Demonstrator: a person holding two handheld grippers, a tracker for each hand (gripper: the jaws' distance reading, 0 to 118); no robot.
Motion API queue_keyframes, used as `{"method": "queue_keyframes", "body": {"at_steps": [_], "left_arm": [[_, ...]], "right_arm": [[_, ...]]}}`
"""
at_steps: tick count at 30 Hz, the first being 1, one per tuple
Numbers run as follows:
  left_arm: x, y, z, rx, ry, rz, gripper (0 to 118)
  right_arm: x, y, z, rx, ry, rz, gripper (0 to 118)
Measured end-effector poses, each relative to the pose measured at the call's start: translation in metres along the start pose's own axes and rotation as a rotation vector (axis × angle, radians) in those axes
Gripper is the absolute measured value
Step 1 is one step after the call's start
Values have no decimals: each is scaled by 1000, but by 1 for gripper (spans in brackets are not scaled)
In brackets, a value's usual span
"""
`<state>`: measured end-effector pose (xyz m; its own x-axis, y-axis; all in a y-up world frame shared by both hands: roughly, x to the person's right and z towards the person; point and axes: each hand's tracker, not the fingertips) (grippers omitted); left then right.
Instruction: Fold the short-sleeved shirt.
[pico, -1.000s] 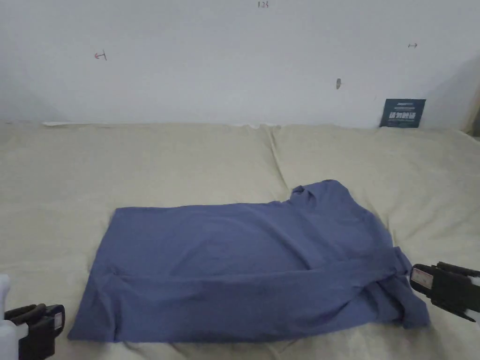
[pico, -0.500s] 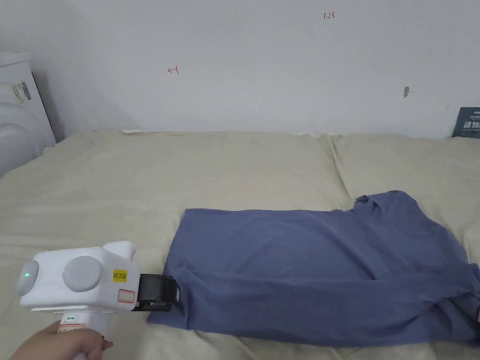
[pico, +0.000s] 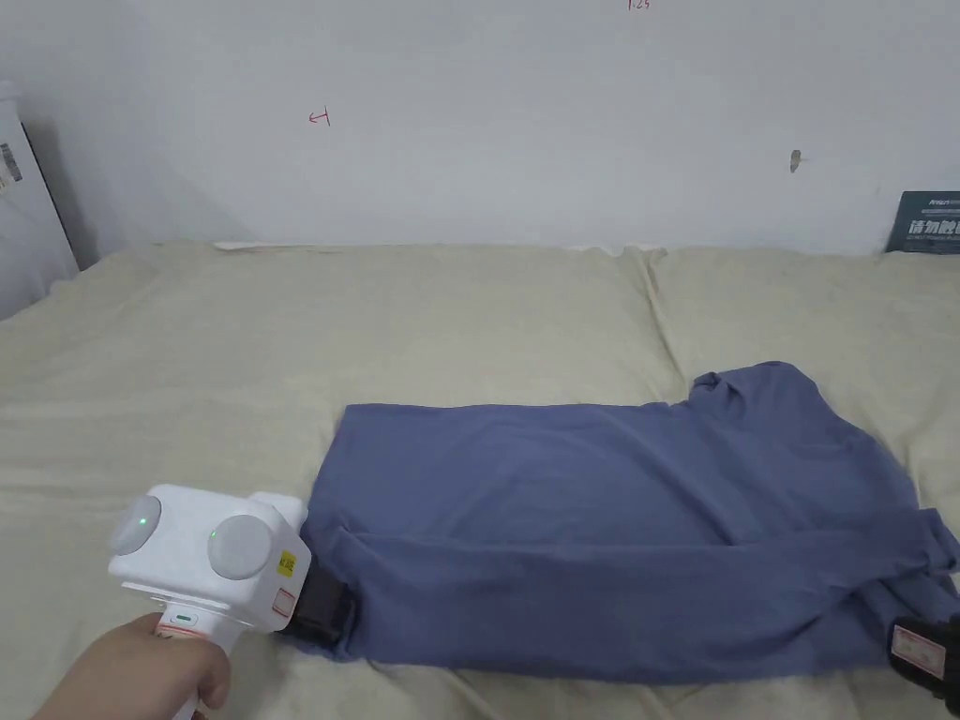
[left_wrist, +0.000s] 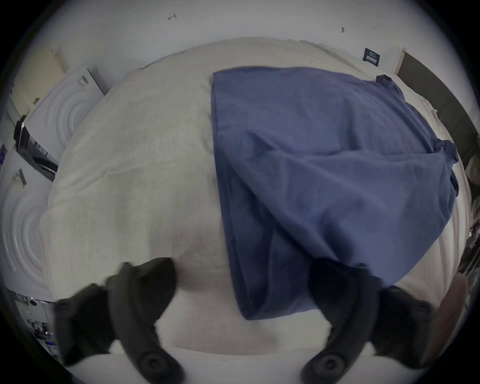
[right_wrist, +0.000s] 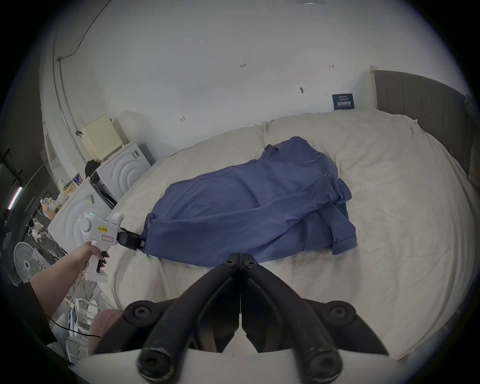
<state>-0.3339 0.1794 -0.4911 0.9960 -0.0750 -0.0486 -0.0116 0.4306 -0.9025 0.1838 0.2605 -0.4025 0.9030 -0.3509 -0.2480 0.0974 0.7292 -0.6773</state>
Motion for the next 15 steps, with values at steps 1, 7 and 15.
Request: {"method": "queue_keyframes", "body": {"at_steps": [1, 7, 15], "left_arm": [[2, -1, 8, 53, -26, 28, 13], [-2, -9, 14, 94, -96, 116, 4], [0, -12, 35, 109, -111, 105, 4]], "right_arm": [[1, 0, -1, -3, 2, -1, 0], [18, 12, -5, -5, -2, -26, 0], [87, 81, -50, -252, 55, -119, 42]]}}
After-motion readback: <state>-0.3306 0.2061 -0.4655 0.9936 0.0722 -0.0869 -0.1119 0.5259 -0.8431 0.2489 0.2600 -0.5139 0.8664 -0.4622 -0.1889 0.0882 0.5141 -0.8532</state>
